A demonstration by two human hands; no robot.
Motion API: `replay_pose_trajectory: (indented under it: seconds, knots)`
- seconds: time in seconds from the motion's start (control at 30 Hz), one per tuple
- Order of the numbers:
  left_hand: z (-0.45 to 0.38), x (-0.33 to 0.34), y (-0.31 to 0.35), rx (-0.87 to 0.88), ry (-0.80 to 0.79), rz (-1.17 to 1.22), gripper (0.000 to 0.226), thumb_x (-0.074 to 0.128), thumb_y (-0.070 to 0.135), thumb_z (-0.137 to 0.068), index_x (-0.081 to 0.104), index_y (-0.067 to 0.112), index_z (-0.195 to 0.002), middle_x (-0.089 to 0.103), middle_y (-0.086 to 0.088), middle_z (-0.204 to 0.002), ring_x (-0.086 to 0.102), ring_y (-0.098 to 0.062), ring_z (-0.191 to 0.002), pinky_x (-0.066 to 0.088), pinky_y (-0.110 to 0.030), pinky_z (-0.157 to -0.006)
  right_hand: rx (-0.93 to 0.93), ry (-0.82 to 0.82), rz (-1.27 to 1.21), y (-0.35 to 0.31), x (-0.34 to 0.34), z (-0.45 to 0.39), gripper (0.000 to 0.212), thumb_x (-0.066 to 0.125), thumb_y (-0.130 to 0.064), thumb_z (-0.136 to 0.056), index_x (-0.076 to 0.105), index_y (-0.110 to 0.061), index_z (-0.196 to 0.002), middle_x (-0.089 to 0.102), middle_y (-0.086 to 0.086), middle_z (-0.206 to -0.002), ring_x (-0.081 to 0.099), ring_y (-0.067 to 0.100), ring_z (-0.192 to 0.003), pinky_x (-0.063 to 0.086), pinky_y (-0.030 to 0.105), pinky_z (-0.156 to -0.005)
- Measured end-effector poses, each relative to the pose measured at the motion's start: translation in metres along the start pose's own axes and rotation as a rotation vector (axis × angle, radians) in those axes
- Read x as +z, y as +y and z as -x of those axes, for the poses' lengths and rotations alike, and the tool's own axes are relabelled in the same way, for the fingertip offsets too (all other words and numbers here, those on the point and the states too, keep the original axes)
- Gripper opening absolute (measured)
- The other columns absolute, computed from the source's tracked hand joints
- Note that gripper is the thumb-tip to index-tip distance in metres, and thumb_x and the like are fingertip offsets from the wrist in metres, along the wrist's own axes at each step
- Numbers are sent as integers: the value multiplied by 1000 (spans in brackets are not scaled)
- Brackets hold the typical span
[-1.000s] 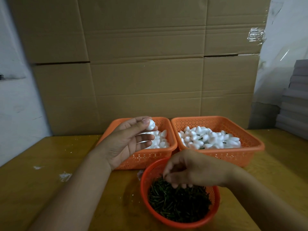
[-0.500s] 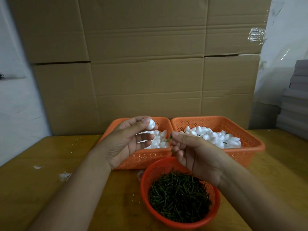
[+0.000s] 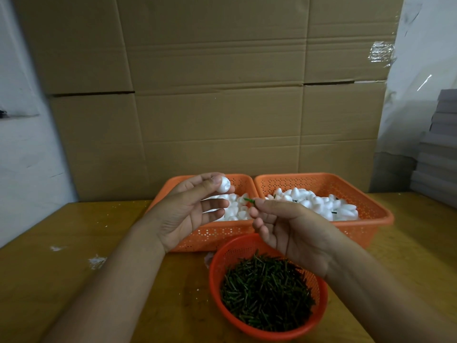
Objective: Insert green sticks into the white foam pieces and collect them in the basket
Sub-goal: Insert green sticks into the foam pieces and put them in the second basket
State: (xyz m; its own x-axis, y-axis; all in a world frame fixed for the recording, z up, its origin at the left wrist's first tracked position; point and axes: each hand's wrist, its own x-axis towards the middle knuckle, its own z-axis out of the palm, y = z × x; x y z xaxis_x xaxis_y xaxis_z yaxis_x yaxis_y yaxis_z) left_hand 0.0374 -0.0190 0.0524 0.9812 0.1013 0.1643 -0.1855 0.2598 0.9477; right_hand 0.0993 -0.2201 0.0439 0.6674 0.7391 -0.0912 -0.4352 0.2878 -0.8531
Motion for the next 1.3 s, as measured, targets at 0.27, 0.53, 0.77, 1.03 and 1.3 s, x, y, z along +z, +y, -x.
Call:
replay_pose_trajectory:
  seconds: [0.27,0.53,0.77,1.03,1.3]
  knots:
    - [0,0,0,-5,-6,6,24,80,34,-74,78,22,-95,75,-8,-103,70,-15,-76,59,-28,-68,30,-16,96,-1,3,2,23,65,-37,-81,62,-21,-65,61,-3,-65,56,8,-51,45,17,-44]
    - [1,1,0,20,-24,42,47,84,11,-64,65,10,-108,73,-17,-115,74,-21,-95,59,-25,-75,-348,208,441,-1,0,5,12,63,-16,-95,70,-7,-92,71,-1,-73,59,7,-63,47,18,-52]
    - [1,2,-2,51,-60,41,38,86,3,-62,72,13,-96,74,-16,-111,71,-31,-109,58,-23,-79,-705,368,679,-8,-1,8,11,64,-4,-93,73,-7,-87,72,13,-74,59,20,-61,47,26,-51]
    - [3,3,-1,55,-147,40,35,84,8,-70,77,19,-103,72,-13,-118,73,-24,-100,59,-30,-81,-774,274,742,-6,-4,7,13,63,-4,-94,72,-10,-87,70,-4,-65,60,5,-56,48,21,-54]
    - [5,5,1,43,-158,-19,40,92,20,-66,77,22,-103,74,-10,-111,73,-22,-95,58,-31,-80,-807,220,763,-3,-2,7,12,63,-8,-94,72,-7,-86,70,-5,-67,61,3,-60,47,17,-56]
